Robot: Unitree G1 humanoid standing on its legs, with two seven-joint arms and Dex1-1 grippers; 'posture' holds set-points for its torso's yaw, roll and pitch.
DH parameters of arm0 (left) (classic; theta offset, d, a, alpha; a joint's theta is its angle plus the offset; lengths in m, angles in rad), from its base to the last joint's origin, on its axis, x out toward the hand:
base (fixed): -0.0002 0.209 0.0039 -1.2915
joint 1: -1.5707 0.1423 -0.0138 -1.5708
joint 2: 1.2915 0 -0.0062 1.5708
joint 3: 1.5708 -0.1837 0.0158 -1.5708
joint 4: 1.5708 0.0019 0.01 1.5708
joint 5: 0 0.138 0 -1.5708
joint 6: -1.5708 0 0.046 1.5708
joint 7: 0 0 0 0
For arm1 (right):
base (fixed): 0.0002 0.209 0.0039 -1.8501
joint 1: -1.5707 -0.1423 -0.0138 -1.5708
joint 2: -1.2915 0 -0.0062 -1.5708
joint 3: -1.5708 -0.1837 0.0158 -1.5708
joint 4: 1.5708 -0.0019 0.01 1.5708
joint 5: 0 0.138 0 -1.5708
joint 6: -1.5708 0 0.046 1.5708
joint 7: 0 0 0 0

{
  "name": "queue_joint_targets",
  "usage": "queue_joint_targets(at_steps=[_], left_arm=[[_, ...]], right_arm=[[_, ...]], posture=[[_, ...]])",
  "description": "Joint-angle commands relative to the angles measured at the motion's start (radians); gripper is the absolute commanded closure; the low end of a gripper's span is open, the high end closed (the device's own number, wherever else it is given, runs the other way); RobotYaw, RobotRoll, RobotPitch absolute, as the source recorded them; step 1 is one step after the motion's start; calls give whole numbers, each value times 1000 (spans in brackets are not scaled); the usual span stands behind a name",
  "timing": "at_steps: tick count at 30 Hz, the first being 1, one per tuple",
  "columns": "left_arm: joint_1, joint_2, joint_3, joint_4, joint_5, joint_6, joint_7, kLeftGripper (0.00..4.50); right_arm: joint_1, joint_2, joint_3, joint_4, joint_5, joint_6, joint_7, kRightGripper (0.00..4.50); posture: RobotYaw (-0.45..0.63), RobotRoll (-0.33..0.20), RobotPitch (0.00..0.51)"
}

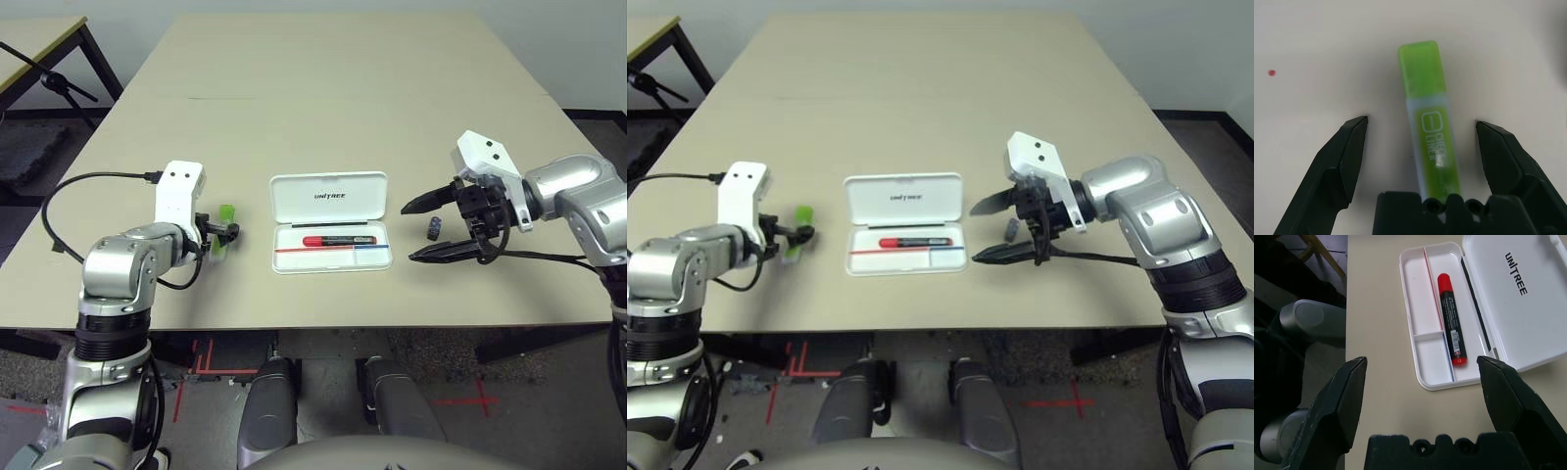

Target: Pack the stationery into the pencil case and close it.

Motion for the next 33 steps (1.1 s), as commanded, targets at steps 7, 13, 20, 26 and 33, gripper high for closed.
queue_joint_targets(at_steps=[7, 13, 20, 26, 33], left_arm=[[6, -7, -35, 53, 19, -47, 12, 390], [10, 26, -43, 30, 14, -36, -5, 2580], [97, 278, -130, 2, 12, -274, -230, 3416], [225, 464, -109, -2, -7, -552, -472, 3416], [282, 562, -76, -87, -58, -701, -677, 3416]], right_arm=[[6, -4, 6, -22, -4, -1, -10, 0], [0, -2, 12, -16, -6, -1, -15, 0], [-2, -2, 20, -7, -14, -8, -18, 0], [-2, -2, 19, 0, -16, -12, -19, 0], [-9, 8, 19, 20, -25, -27, -20, 0]], posture=[[-3, 0, 130], [-1, 0, 132], [1, 0, 132], [8, 0, 131], [19, 0, 130]])
